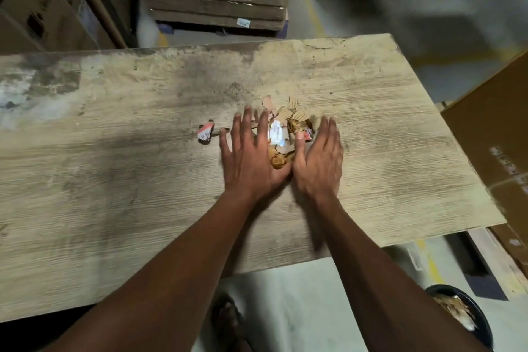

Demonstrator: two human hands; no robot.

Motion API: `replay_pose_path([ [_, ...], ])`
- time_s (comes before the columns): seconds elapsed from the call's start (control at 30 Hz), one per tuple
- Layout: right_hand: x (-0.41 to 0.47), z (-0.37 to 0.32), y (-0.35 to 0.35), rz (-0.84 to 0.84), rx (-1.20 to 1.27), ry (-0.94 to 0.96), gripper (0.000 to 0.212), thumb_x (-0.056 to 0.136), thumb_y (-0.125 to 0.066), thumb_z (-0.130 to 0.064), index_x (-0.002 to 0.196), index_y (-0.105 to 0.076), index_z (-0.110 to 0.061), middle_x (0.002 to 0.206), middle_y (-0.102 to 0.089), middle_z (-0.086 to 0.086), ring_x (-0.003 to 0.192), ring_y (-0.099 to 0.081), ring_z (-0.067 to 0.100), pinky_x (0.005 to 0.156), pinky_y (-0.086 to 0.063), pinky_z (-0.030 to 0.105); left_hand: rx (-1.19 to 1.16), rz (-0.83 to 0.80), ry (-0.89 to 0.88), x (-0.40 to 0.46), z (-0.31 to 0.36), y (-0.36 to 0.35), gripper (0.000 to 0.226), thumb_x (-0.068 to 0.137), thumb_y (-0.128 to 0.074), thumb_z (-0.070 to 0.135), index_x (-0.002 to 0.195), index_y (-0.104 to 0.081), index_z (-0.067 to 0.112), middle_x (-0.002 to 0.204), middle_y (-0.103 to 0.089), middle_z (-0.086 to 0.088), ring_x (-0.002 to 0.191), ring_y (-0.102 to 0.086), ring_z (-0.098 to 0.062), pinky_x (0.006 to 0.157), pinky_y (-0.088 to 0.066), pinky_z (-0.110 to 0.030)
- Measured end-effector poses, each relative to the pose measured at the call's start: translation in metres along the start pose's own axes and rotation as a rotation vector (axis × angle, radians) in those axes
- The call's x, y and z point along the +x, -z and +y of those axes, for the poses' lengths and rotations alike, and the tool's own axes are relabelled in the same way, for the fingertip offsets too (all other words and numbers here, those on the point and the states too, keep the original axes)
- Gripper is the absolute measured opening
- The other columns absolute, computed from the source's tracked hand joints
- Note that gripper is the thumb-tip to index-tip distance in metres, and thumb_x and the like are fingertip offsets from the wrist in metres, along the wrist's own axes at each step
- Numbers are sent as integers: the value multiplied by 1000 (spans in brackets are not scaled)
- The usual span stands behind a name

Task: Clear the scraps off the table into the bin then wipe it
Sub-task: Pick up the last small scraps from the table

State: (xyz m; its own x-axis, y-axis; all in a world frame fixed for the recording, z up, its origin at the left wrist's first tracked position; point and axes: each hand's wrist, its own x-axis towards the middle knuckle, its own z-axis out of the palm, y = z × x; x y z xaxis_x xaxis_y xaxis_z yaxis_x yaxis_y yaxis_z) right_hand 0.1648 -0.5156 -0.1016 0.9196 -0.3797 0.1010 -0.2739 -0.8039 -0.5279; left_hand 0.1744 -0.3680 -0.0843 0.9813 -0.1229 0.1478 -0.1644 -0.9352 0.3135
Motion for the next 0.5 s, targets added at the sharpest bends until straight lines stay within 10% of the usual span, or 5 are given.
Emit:
replay_pose_path([
  [0.17, 25, -8, -2, -40, -11, 46, 93, 103, -19, -77, 173, -4, -18, 182, -1, 6, 168, -2, 24, 136, -5, 51, -20, -40, 214, -1, -39, 3, 145, 67, -42, 111, 170, 19, 28, 175, 32, -17, 164, 24, -38, 132, 7, -61],
  [0.5, 66, -17, -16, -198, -135, 246, 82, 108, -21, -70, 173, -2, -24, 181, -10, 1, 168, -1, 18, 135, 1, 52, -104, -127, -7, 35, -49, -7, 130, 84, -48, 94, 172, 3, 14, 181, -1, -13, 168, 2, -26, 136, -3, -45],
])
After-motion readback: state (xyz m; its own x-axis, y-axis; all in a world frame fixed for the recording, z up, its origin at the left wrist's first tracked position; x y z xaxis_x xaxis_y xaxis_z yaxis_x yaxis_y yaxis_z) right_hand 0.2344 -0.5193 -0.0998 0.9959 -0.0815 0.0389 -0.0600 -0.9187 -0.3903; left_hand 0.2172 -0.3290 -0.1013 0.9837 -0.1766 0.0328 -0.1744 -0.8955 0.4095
